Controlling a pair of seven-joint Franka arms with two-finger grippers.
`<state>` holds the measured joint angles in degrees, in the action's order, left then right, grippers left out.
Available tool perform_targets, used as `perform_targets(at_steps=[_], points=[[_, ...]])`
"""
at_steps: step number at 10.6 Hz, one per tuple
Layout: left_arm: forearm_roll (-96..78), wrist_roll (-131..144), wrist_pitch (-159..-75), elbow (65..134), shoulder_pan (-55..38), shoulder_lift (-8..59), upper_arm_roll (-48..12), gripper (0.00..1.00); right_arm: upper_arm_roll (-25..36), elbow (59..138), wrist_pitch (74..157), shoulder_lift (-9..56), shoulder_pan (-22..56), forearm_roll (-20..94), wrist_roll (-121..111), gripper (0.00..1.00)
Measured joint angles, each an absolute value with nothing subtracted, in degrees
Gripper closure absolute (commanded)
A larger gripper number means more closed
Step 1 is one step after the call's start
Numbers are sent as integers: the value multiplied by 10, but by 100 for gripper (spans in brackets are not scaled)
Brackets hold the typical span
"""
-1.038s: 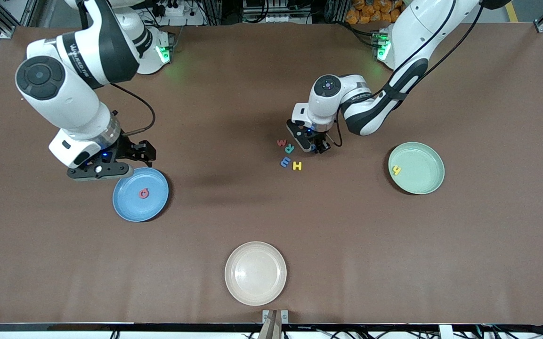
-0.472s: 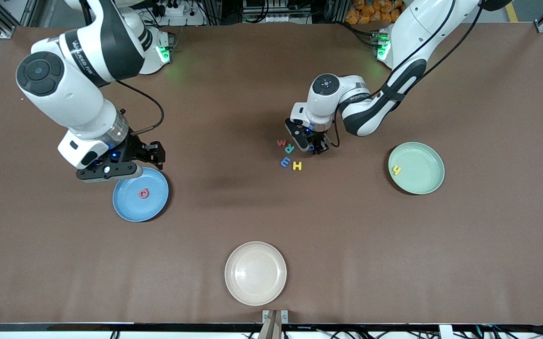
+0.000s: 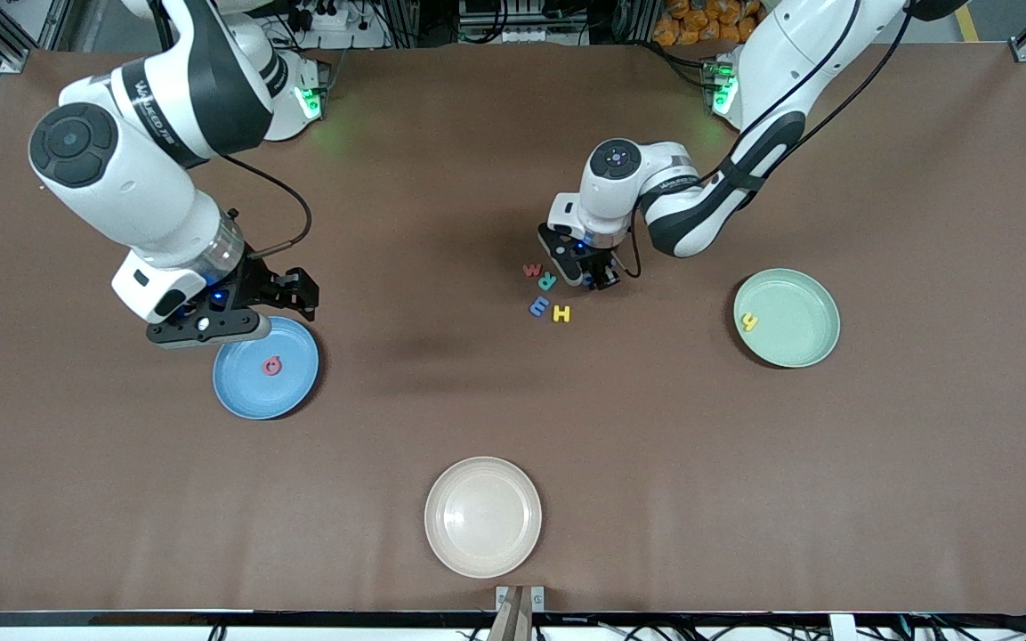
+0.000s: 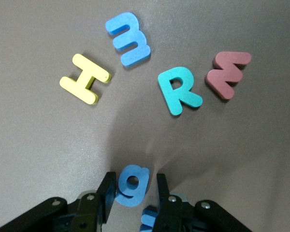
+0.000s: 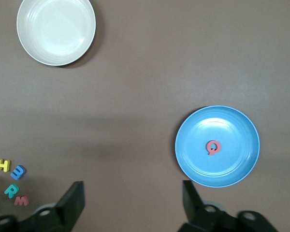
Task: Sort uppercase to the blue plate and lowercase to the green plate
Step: 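Carry the g toward the green plate while the right gripper reaches letters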
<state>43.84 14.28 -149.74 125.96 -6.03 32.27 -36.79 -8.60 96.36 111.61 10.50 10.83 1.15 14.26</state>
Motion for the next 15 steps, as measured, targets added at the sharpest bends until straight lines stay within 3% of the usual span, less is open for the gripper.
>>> perform_targets(at_steps=[1,4,6,11,15], points=[[438,143,-1497,1260,-60,323,-368,63,-86,960,1117,105,108,12,143,1],[438,143,-1497,1261,-60,323,-371,89,-85,945,1117,105,108,12,142,5],[438,144,-1498,1261,-59,322,-371,100,-84,939,1117,105,104,12,142,5],[438,137,-1477,1241,-38,321,-354,100,-84,936,1117,112,106,13,152,5],[429,47,-1397,1227,76,284,-396,100,-86,926,1122,144,156,14,260,4]])
